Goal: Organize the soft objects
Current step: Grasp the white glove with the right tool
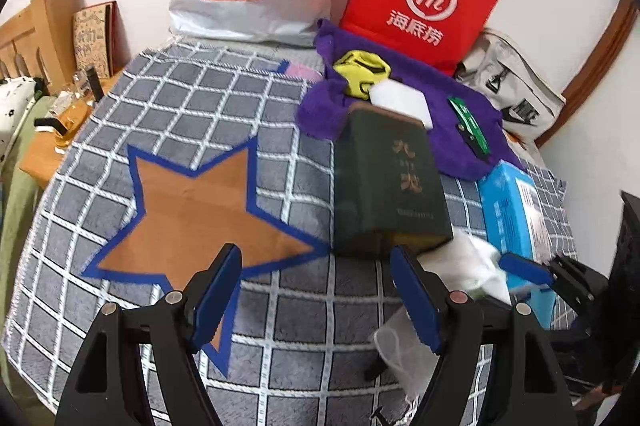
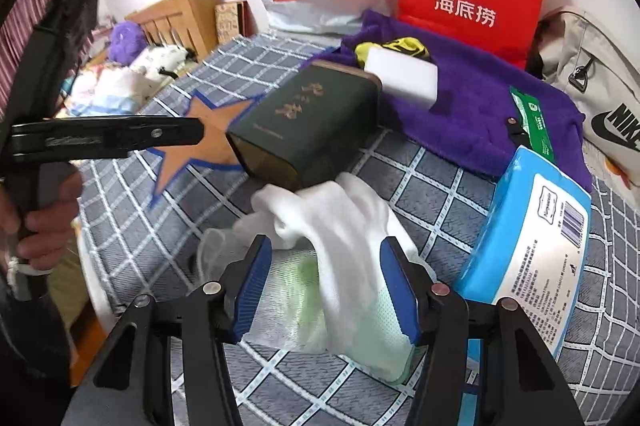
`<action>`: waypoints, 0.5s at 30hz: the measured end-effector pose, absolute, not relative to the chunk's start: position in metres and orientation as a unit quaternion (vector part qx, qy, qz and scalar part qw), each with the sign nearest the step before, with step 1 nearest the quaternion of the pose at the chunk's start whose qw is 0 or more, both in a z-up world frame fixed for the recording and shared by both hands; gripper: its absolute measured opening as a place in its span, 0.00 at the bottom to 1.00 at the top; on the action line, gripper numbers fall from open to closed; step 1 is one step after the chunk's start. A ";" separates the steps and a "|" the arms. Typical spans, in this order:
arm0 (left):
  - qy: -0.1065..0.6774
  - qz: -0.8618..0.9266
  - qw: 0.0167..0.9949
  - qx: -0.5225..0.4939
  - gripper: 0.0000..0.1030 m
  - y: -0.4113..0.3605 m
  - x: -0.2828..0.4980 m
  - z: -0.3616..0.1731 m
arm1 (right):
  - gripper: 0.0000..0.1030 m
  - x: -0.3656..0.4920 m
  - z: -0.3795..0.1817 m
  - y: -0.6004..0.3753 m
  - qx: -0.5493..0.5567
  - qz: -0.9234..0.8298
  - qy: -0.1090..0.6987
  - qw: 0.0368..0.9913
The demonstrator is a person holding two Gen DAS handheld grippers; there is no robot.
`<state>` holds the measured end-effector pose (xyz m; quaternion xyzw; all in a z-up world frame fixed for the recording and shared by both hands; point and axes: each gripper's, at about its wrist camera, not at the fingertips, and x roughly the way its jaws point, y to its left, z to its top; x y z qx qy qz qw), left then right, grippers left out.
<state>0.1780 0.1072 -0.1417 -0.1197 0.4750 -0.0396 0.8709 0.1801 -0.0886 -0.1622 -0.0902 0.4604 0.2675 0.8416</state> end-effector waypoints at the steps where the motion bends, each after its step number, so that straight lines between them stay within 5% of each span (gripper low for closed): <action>1: 0.476 -0.042 0.870 -0.120 0.73 0.107 0.176 -0.143 | 0.54 0.182 -0.165 -0.088 -0.089 0.262 0.462 0.843; 2: 0.476 -0.045 0.870 -0.119 0.73 0.106 0.175 -0.144 | 0.49 0.186 -0.168 -0.088 -0.084 0.258 0.463 0.844; 4: 0.475 -0.049 0.871 -0.117 0.73 0.107 0.170 -0.145 | 0.11 0.191 -0.170 -0.087 -0.079 0.254 0.472 0.841; 15: 0.468 -0.067 0.872 -0.125 0.73 0.100 0.148 -0.141 | 0.08 0.164 -0.119 -0.114 -0.007 0.274 0.412 0.869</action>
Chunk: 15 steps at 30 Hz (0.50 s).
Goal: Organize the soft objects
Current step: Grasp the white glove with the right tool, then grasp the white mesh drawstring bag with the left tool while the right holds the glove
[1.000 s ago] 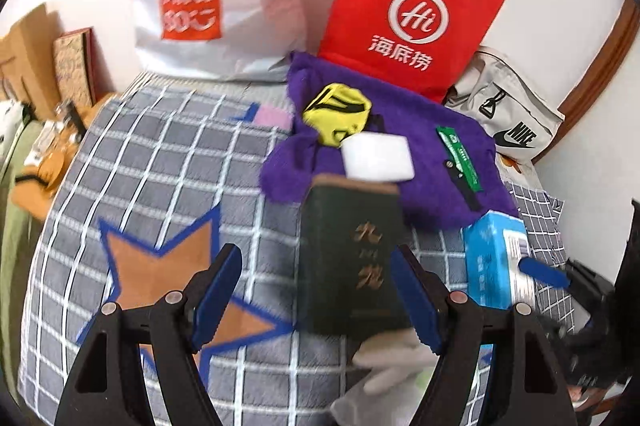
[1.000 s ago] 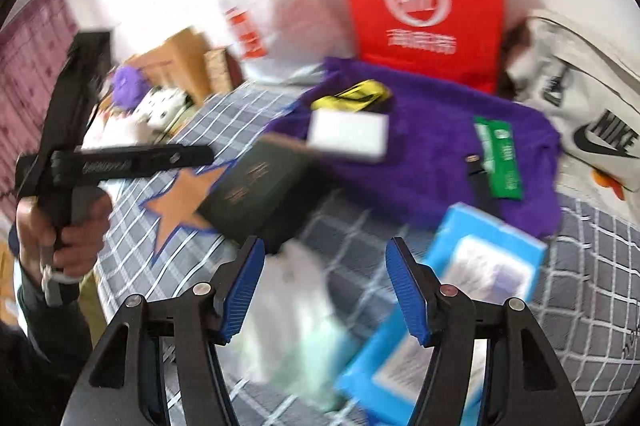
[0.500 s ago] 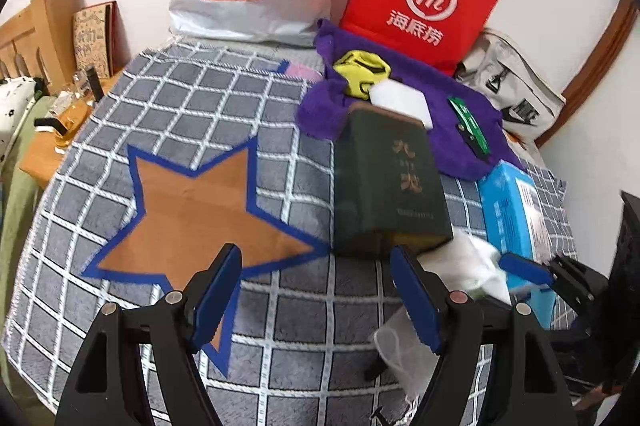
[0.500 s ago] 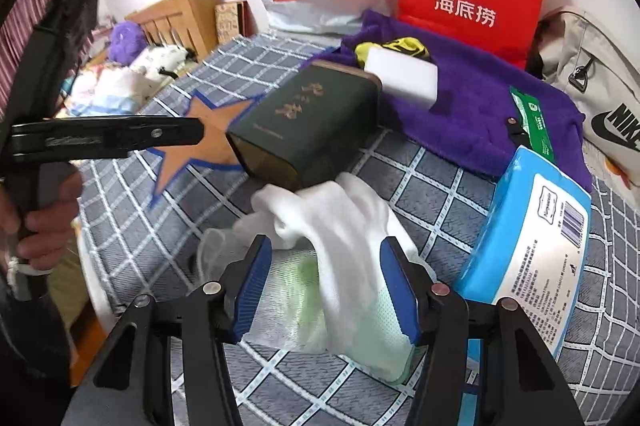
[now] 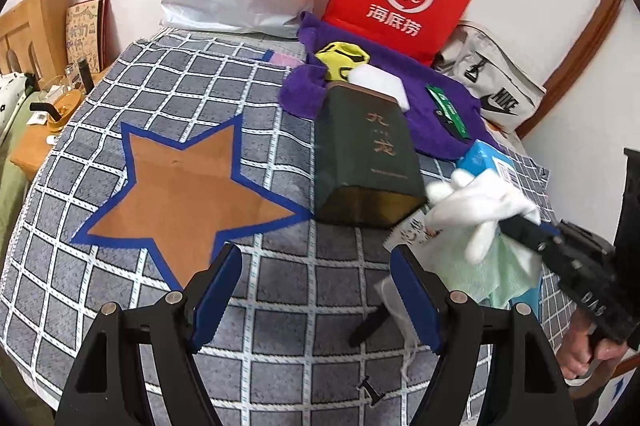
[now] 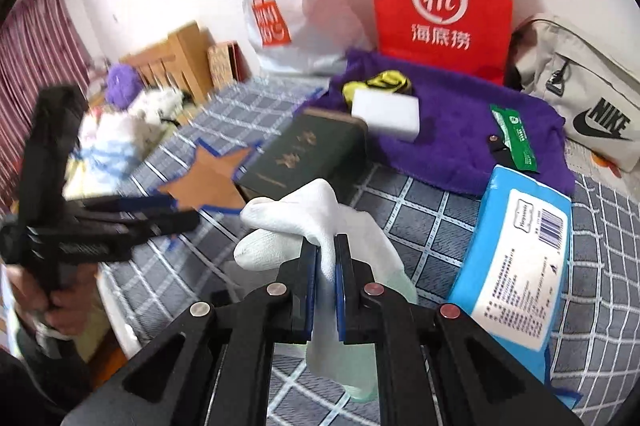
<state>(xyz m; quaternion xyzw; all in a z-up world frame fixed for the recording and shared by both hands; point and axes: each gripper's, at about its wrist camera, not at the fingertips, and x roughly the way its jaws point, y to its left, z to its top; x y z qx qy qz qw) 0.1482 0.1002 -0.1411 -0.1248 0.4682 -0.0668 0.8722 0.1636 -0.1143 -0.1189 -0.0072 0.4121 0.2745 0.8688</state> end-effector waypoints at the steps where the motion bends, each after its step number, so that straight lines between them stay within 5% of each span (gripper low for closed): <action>1: 0.469 -0.068 0.872 -0.123 0.73 0.098 0.146 -0.141 | 0.08 0.161 -0.117 -0.118 0.004 0.279 0.412 0.868; 15: 0.473 -0.151 0.863 -0.095 0.73 0.048 0.109 -0.149 | 0.09 0.128 -0.138 -0.142 0.058 0.279 0.441 0.851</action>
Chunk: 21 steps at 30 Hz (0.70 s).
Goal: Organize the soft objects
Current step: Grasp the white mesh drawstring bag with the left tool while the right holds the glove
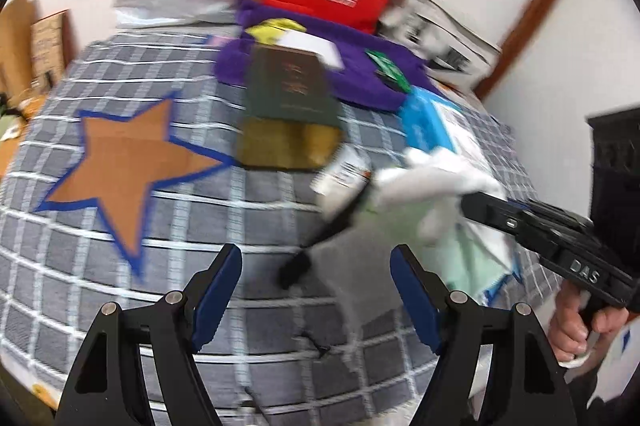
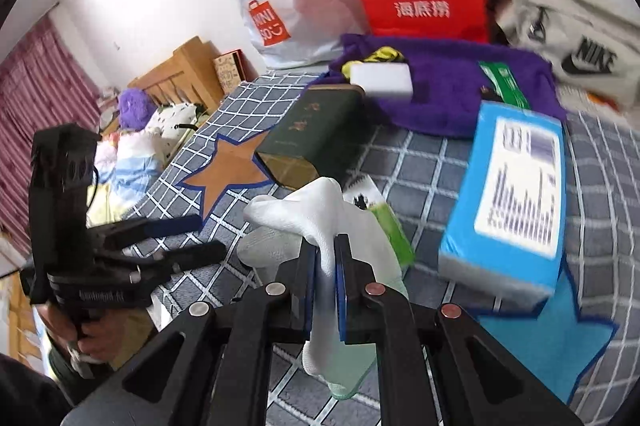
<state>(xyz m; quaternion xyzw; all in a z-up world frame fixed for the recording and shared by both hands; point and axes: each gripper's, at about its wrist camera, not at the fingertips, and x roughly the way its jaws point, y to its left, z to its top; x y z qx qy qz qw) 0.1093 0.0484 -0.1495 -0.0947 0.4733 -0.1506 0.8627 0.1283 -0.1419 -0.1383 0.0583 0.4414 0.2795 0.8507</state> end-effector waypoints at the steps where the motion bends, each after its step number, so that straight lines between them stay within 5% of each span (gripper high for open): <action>1: 0.476 -0.159 0.860 -0.092 0.73 0.043 0.109 -0.151 | 0.09 0.126 -0.140 -0.143 0.059 0.279 0.441 0.851; 8: 0.489 -0.163 0.855 -0.052 0.72 0.005 0.109 -0.169 | 0.09 0.114 -0.148 -0.150 0.076 0.307 0.446 0.837; 10: 0.491 -0.165 0.854 -0.048 0.58 0.000 0.110 -0.174 | 0.09 0.113 -0.150 -0.155 0.083 0.310 0.446 0.836; 12: 0.495 -0.177 0.849 -0.050 0.30 -0.003 0.111 -0.178 | 0.09 0.112 -0.151 -0.160 0.089 0.312 0.446 0.835; 14: 0.495 -0.180 0.849 -0.051 0.13 -0.002 0.111 -0.180 | 0.10 0.112 -0.152 -0.165 0.093 0.307 0.446 0.836; 21: 0.485 -0.161 0.859 -0.041 0.06 0.011 0.105 -0.175 | 0.11 0.108 -0.154 -0.198 0.095 0.262 0.442 0.853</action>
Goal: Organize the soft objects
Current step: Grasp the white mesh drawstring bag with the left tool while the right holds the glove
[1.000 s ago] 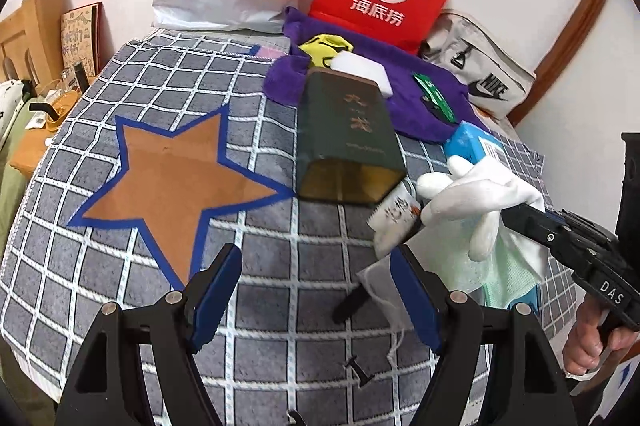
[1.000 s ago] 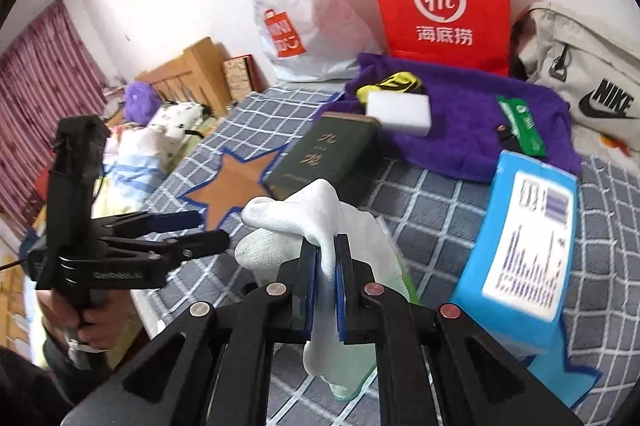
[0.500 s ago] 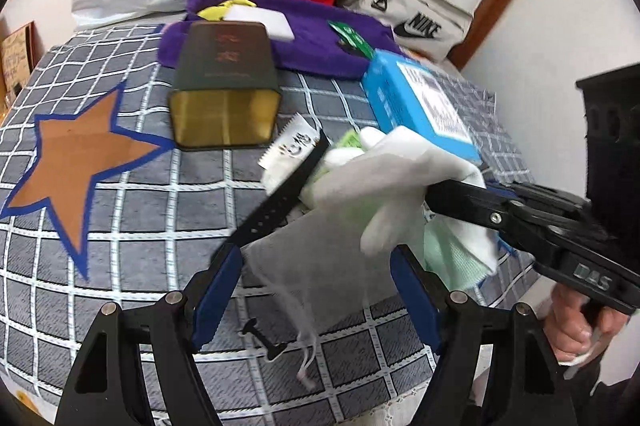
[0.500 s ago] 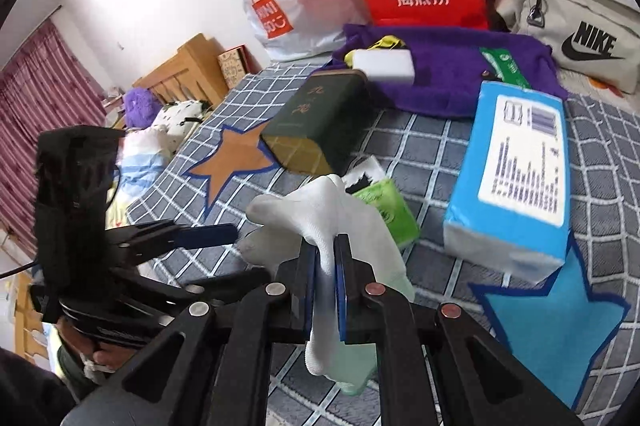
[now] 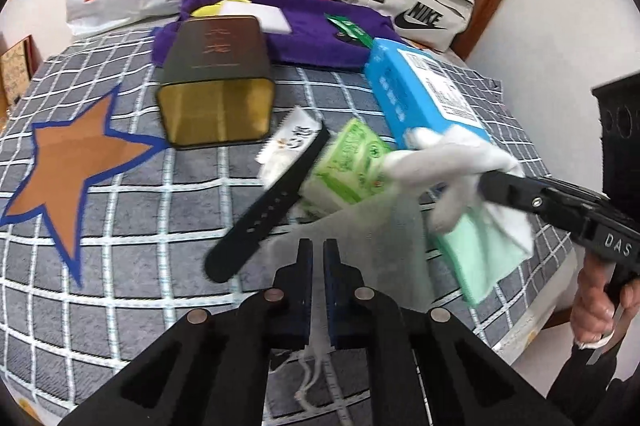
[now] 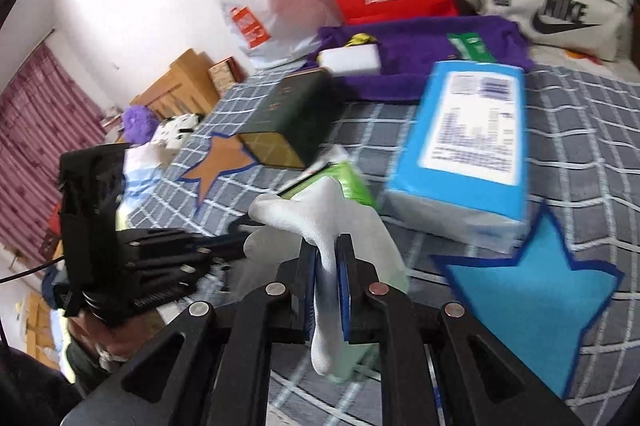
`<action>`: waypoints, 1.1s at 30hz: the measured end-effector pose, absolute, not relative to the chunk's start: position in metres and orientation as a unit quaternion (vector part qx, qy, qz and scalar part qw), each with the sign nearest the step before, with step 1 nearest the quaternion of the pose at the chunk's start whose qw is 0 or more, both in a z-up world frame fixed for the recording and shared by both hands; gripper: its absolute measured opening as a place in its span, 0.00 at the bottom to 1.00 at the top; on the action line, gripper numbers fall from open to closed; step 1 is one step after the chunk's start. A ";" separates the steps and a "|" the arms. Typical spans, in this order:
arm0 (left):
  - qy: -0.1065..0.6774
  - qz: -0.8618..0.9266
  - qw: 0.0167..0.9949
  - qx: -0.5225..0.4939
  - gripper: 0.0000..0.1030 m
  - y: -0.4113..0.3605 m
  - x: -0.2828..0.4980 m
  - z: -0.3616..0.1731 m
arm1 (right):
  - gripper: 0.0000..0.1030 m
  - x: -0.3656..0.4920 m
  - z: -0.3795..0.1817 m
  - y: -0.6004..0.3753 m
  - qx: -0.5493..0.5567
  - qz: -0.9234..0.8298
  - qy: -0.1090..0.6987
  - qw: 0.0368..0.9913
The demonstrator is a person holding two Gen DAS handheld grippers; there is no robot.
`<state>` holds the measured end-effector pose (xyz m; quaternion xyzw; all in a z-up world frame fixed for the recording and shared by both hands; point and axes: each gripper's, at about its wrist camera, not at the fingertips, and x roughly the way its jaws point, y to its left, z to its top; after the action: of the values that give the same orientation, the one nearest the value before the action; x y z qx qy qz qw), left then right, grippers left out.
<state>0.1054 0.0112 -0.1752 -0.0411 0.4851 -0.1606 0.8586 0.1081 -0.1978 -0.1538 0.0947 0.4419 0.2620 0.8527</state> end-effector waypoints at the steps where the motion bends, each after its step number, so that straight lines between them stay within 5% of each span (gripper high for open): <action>1: 0.488 -0.155 0.858 -0.041 0.06 0.014 0.105 -0.176 | 0.11 0.107 -0.154 -0.202 0.090 0.255 0.443 0.855; 6: 0.509 -0.151 0.847 -0.040 0.10 0.014 0.102 -0.182 | 0.12 0.099 -0.161 -0.226 0.070 0.212 0.448 0.866; 7: 0.514 -0.151 0.844 -0.039 0.15 0.011 0.102 -0.184 | 0.12 0.098 -0.164 -0.229 0.070 0.207 0.451 0.865; 9: 0.517 -0.149 0.842 -0.029 0.44 0.002 0.102 -0.188 | 0.12 0.097 -0.172 -0.232 0.065 0.197 0.456 0.865; 11: 0.517 -0.147 0.843 -0.017 0.55 -0.005 0.100 -0.190 | 0.13 0.097 -0.179 -0.233 0.061 0.192 0.460 0.865; 13: 0.520 -0.148 0.841 -0.009 0.59 -0.013 0.100 -0.192 | 0.19 0.098 -0.185 -0.230 0.057 0.195 0.463 0.863; 15: 0.519 -0.146 0.842 -0.003 0.69 -0.018 0.100 -0.194 | 0.43 0.098 -0.191 -0.228 0.054 0.194 0.467 0.861; 16: 0.519 -0.147 0.842 0.002 0.71 -0.021 0.100 -0.195 | 0.47 0.098 -0.192 -0.227 0.053 0.192 0.465 0.863; 23: 0.519 -0.131 0.844 0.033 0.94 -0.042 0.105 -0.202 | 0.58 0.104 -0.201 -0.224 0.071 0.193 0.462 0.863; 26: 0.514 -0.119 0.848 0.050 0.95 -0.050 0.105 -0.204 | 0.58 0.105 -0.204 -0.227 0.076 0.192 0.456 0.866; 28: 0.511 -0.108 0.851 0.054 0.95 -0.053 0.105 -0.205 | 0.49 0.104 -0.203 -0.229 0.071 0.185 0.451 0.870; 31: 0.502 -0.106 0.856 0.071 0.89 -0.059 0.104 -0.205 | 0.22 0.105 -0.204 -0.234 0.065 0.174 0.456 0.870; 33: 0.495 -0.113 0.858 0.071 0.74 -0.060 0.102 -0.202 | 0.14 0.104 -0.204 -0.237 0.066 0.175 0.457 0.870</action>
<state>0.1021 -0.0597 -0.2022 0.0711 0.4955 -0.1130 0.8583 0.1044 -0.2373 -0.2043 0.0655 0.4572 0.1746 0.8696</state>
